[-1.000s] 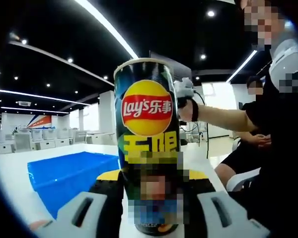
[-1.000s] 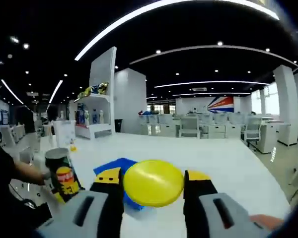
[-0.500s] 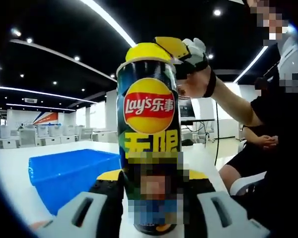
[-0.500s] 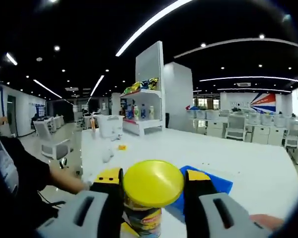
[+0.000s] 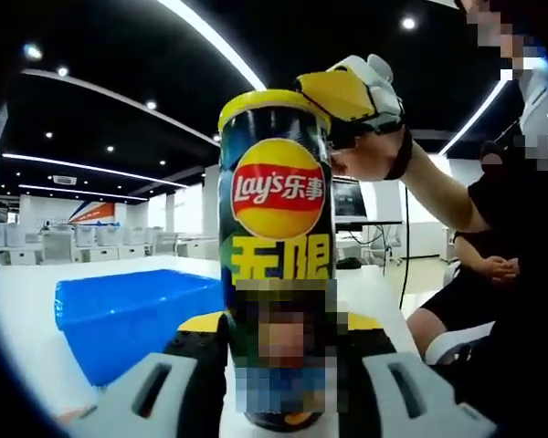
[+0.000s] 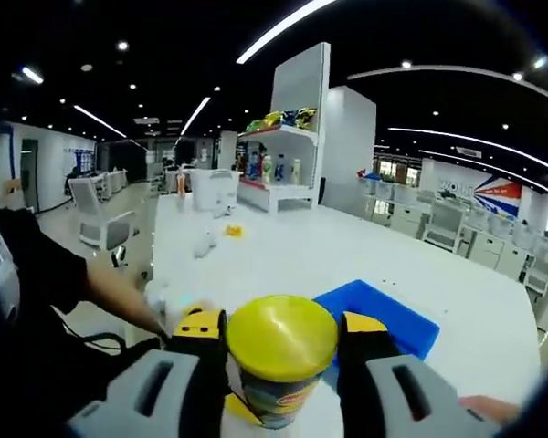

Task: Open the lid of the chip container on the table, take out the chips, place them into the box in front of the container, and close the lid

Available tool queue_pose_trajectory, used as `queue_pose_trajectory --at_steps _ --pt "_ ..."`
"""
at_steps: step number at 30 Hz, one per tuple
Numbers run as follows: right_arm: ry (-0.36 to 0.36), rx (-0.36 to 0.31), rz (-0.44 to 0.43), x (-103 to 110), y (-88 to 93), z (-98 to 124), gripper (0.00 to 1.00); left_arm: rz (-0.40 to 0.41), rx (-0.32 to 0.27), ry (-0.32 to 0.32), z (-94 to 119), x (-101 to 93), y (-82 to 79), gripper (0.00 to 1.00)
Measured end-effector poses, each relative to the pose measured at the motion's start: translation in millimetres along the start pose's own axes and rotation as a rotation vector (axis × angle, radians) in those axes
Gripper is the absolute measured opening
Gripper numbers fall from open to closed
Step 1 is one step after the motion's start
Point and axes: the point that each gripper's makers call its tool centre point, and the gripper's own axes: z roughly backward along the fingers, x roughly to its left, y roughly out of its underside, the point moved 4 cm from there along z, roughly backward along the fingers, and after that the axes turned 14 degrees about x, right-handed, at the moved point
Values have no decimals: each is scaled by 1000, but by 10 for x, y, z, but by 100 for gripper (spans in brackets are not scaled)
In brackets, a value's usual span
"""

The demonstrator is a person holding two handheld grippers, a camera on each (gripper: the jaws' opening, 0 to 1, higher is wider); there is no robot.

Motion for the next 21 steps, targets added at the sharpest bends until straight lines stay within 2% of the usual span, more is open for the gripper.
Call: queue_pose_trajectory --at_steps 6,11,14,19,21 --pt "-10 20 -11 -5 15 11 46 -7 -6 -5 -8 -7 13 45" --pt "-11 2 23 2 88 18 47 -4 -3 -5 -13 -14 20 45" --pt "-31 13 -11 -27 151 -1 49 -3 0 -5 -16 -16 28 45" --pt "-57 -102 -89 -70 -30 141 51 -5 8 -4 -21 -21 46 45" --pt "-16 -172 -83 -137 -186 236 47 -3 8 -3 -23 -23 52 45"
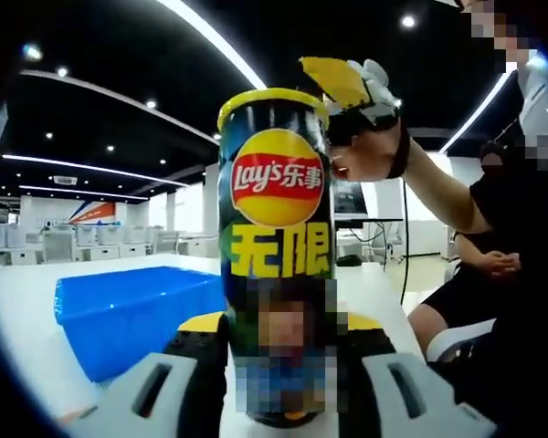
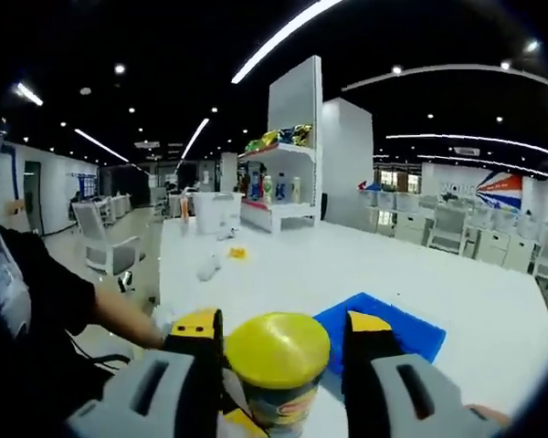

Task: Open the lid of the chip container on the table, take out the chips, place them into the box in front of the container, and close the lid

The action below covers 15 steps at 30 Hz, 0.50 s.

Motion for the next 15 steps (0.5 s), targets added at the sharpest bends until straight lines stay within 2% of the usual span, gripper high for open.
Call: queue_pose_trajectory --at_steps 1,2,3,4,5,7,8,13,15 --pt "25 -33 24 -18 -72 25 39 2 -1 1 -1 0 5 45" --pt "53 -58 54 -33 -129 44 28 5 -1 3 -3 0 8 45" --pt "97 -70 120 -41 -179 50 11 8 -1 4 -4 -1 10 45" --pt "118 -73 155 -32 -195 41 3 10 -2 4 -5 -1 12 45" --pt "106 -68 174 41 -180 -14 1 11 -3 3 -9 -4 15 45" --pt "49 -63 168 172 -125 -126 1 12 -4 0 -14 -10 18 45" --pt "43 -56 160 194 -93 -167 1 12 -4 -1 -15 -10 19 45" --pt "82 -1 164 126 93 -304 1 7 5 -5 -15 -12 26 45" --pt "110 50 154 47 204 -318 1 3 9 -4 -14 -13 29 45"
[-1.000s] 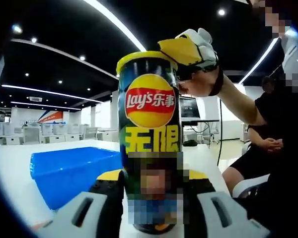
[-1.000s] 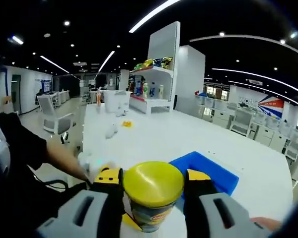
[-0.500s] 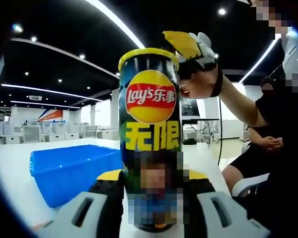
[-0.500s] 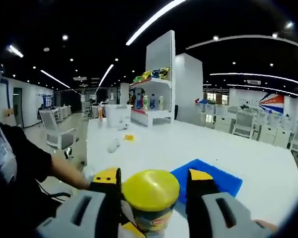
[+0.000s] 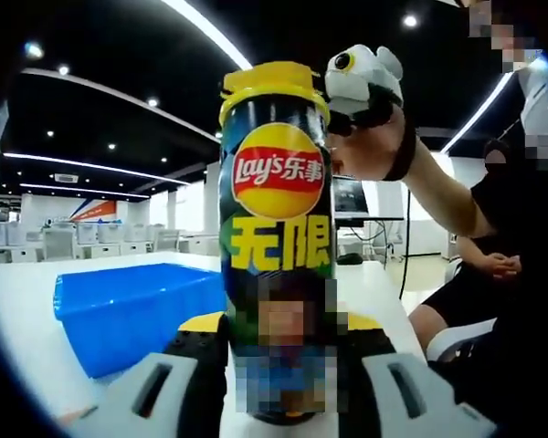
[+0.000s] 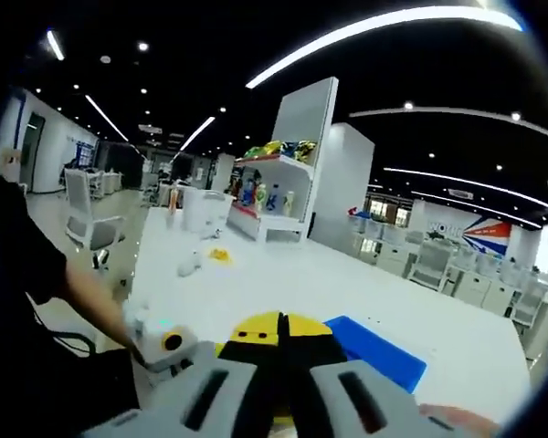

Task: Open the lid of the chip container on the table, take out the chips, place them into the box in front of the container, and close the lid

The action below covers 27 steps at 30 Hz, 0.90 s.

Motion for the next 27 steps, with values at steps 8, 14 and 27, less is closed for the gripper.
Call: queue_pose_trajectory --at_steps 8,14,27 --pt "-44 -94 -45 -36 18 40 0 -11 7 1 2 -3 16 45" --pt "-101 -137 -116 -71 39 16 0 -8 10 -5 4 -4 32 45" --pt "-114 -142 -115 -37 4 12 3 39 -20 27 35 24 37 45"
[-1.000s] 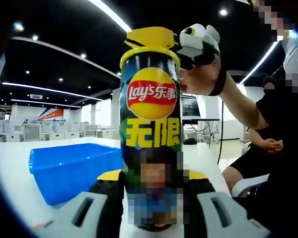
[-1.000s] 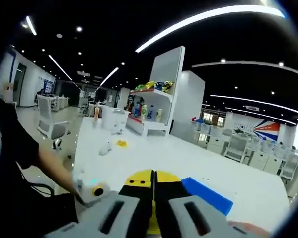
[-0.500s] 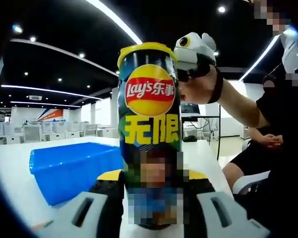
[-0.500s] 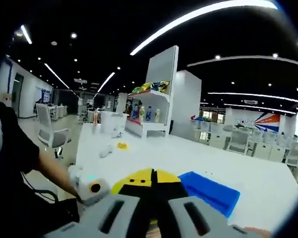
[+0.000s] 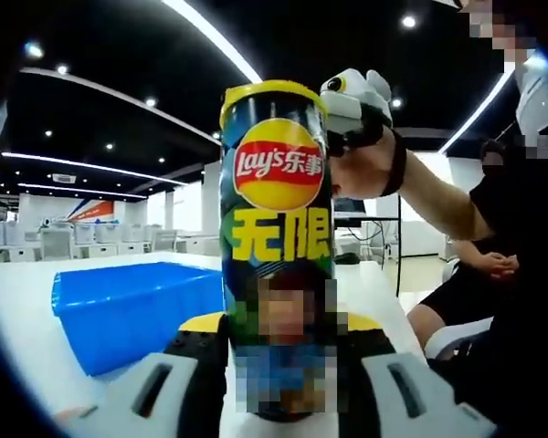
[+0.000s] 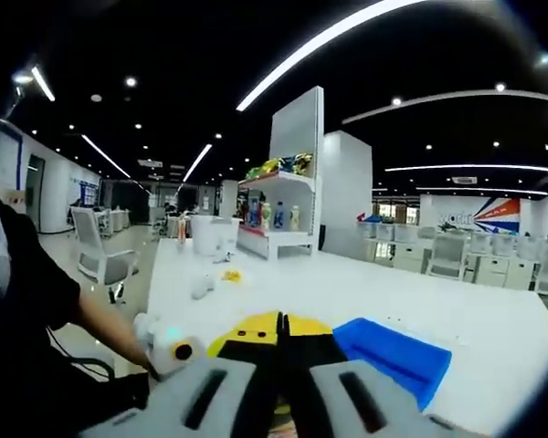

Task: Open the lid of the chip container on the table, take out the chips, place them into the box in front of the container, and close the lid

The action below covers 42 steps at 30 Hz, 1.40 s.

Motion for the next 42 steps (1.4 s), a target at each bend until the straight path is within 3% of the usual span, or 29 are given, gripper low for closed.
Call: queue_pose_trajectory --at_steps 1,3,4,6,7,10,12,13,14,16,17,18,19,22,23,25,26,30,32,39,42 --pt "-9 1 9 18 -6 1 6 28 -27 12 11 0 -31 46" --pt "-13 3 13 23 -59 21 27 15 -94 68 87 -31 -142 50" --pt "-22 -26 2 27 -122 44 34 -5 -125 72 133 -31 -204 55" --pt "-8 -194 -20 -55 -411 196 33 -42 -186 69 278 8 -389 63" --pt "21 -288 -46 -159 -568 320 32 -70 -226 46 393 79 -528 67" --pt "105 -444 -74 -501 -783 621 41 -95 -299 -65 707 395 -813 68" --pt "207 -500 -43 -834 -765 783 50 -158 -320 -167 895 668 -906 68" --pt "269 -512 -24 -1033 -671 820 57 -152 -324 -197 950 788 -910 67" --pt "287 -505 -14 -1095 -621 821 60 -120 -307 -243 993 995 -866 67" --pt "343 -395 10 -1410 -175 699 63 -94 -241 -309 980 1237 -741 68" --pt "347 -344 7 -1490 12 631 63 -100 -154 -348 916 1401 -582 69" --pt "340 -275 -23 -1608 310 505 64 -103 -101 -372 876 1491 -471 69" --pt "332 -230 -44 -1657 500 432 66 -92 -42 -380 788 1572 -314 71" --pt "249 -119 -139 -1701 1048 162 67 -30 37 -359 607 1716 0 74" --pt "232 -74 -156 -1694 1186 86 68 -31 108 -374 552 1788 131 74" --pt "209 19 -154 -1662 1444 -75 74 -5 163 -363 492 1831 236 72" --pt "190 58 -128 -1629 1550 -157 75 13 162 -349 461 1833 245 72" --pt "152 87 -99 -1477 1665 -357 77 43 178 -308 311 1839 261 70" --pt "142 112 -113 -1497 1701 -427 77 48 186 -297 231 1736 266 70" --pt "152 114 -128 -1486 1734 -535 77 79 167 -286 65 1725 246 68" --pt "167 124 -131 -1418 1732 -557 66 82 177 -306 30 1727 259 63"
